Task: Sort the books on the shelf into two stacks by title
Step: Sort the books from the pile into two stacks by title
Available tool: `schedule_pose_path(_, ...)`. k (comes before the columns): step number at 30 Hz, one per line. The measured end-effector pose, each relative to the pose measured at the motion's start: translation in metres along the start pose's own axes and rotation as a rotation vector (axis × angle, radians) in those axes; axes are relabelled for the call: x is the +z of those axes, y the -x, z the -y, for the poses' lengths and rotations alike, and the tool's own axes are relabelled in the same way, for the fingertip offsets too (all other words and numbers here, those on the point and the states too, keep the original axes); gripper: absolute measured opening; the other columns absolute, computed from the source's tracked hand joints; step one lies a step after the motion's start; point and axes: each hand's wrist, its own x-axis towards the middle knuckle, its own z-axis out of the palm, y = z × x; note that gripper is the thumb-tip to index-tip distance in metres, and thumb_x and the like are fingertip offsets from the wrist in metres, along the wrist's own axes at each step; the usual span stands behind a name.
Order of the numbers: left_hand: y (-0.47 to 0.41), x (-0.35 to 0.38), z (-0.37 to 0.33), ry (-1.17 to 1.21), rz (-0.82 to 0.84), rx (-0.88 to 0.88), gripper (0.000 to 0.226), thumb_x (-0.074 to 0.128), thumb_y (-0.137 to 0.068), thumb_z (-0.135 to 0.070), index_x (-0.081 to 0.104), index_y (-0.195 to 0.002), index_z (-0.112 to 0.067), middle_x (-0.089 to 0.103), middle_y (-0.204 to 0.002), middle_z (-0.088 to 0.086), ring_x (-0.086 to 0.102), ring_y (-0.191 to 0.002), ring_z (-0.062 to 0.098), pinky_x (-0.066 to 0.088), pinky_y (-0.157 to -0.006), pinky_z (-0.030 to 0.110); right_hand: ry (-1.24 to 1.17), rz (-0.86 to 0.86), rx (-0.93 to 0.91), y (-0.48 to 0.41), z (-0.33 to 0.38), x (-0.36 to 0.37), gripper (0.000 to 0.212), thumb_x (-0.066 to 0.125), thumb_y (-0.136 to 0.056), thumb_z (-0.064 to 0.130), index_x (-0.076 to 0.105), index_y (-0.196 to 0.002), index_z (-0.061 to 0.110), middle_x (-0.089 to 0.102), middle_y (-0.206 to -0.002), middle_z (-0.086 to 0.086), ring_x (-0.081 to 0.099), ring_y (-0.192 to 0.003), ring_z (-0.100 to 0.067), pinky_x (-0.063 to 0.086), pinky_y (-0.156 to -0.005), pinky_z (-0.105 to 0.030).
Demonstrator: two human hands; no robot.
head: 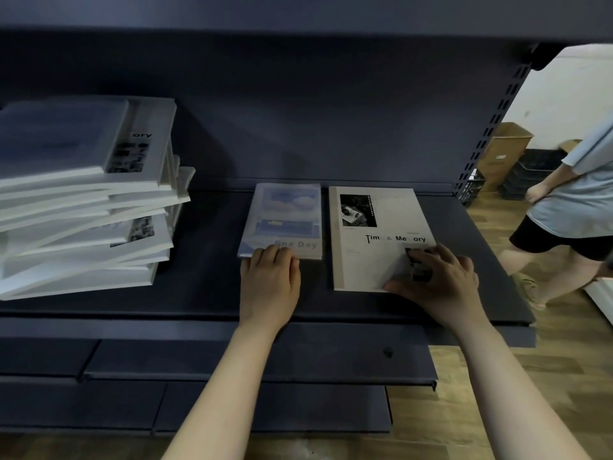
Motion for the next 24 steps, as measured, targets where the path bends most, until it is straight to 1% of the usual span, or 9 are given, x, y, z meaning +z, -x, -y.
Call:
schedule_pose_path(6,0.002,-0.001,0.000,-0.002,-0.012,-0.006,0.025,0.037,-0.095,-0.025,0.060,-0.091,-0.016,0.060,-0.092,0.001,0.055,-0.087,0.021,0.040,-0.081,0.036,-0.019,-0.053,-0.015,-0.002,-0.009,0.003,0.082,0.068,-0.060,0.071,0.060,-0.127,0.025,0.052,-0.131,0.003,0.037,-0.116,-0.034,0.035,-0.092,-0.043)
schedule_pose_path(10,0.002,-0.001,-0.001,-0.006,-0.003,-0.006,0.023,0.038,-0.094,-0.025,0.060,-0.090,-0.016,0.060,-0.092,0.002,0.054,-0.089,0.022,0.040,-0.081,0.037,-0.024,-0.016,-0.001,-0.007,-0.011,0.003,0.083,0.068,-0.064,0.069,0.054,-0.133,0.025,0.048,-0.134,0.002,0.033,-0.120,-0.034,0.032,-0.094,-0.043)
schedule_pose_path(16,0.001,-0.001,-0.001,-0.005,-0.014,-0.010,0.019,0.042,-0.093,-0.022,0.059,-0.088,-0.016,0.060,-0.091,0.002,0.054,-0.085,0.023,0.039,-0.078,0.037,-0.022,0.004,0.007,-0.009,-0.008,0.000,0.080,0.070,-0.067,0.065,0.054,-0.134,0.025,0.047,-0.137,0.003,0.032,-0.121,-0.034,0.031,-0.093,-0.041)
schedule_pose_path(18,0.001,-0.002,-0.001,0.010,-0.005,-0.014,0.023,0.038,-0.094,-0.024,0.059,-0.089,-0.016,0.060,-0.091,0.002,0.054,-0.085,0.023,0.040,-0.078,0.037,-0.012,0.011,0.003,-0.007,-0.006,-0.002,0.077,0.070,-0.068,0.065,0.055,-0.133,0.026,0.046,-0.138,0.003,0.032,-0.121,-0.035,0.030,-0.092,-0.042)
schedule_pose_path(21,0.000,-0.005,0.000,0.079,0.018,0.007,0.040,0.023,-0.095,-0.030,0.059,-0.091,-0.016,0.060,-0.092,0.001,0.054,-0.086,0.022,0.040,-0.077,0.035,0.008,0.060,0.015,-0.006,0.001,-0.009,0.070,0.069,-0.070,0.064,0.057,-0.129,0.027,0.045,-0.137,0.001,0.031,-0.124,-0.035,0.028,-0.095,-0.043)
schedule_pose_path(22,0.001,-0.006,0.001,0.111,0.030,0.008,0.041,0.021,-0.095,-0.031,0.059,-0.093,-0.017,0.060,-0.094,0.000,0.053,-0.087,0.021,0.039,-0.078,0.033,0.024,0.086,0.029,-0.005,0.004,-0.013,0.069,0.068,-0.071,0.064,0.057,-0.128,0.026,0.043,-0.139,-0.001,0.029,-0.126,-0.034,0.026,-0.097,-0.044)
schedule_pose_path(24,0.002,-0.010,0.002,0.168,0.052,-0.003,0.033,0.027,-0.098,-0.027,0.059,-0.097,-0.018,0.058,-0.097,-0.001,0.052,-0.090,0.018,0.035,-0.081,0.030,0.079,0.129,0.028,-0.006,0.010,-0.018,0.066,0.067,-0.072,0.063,0.059,-0.125,0.025,0.038,-0.145,-0.005,0.023,-0.133,-0.033,0.023,-0.100,-0.045)
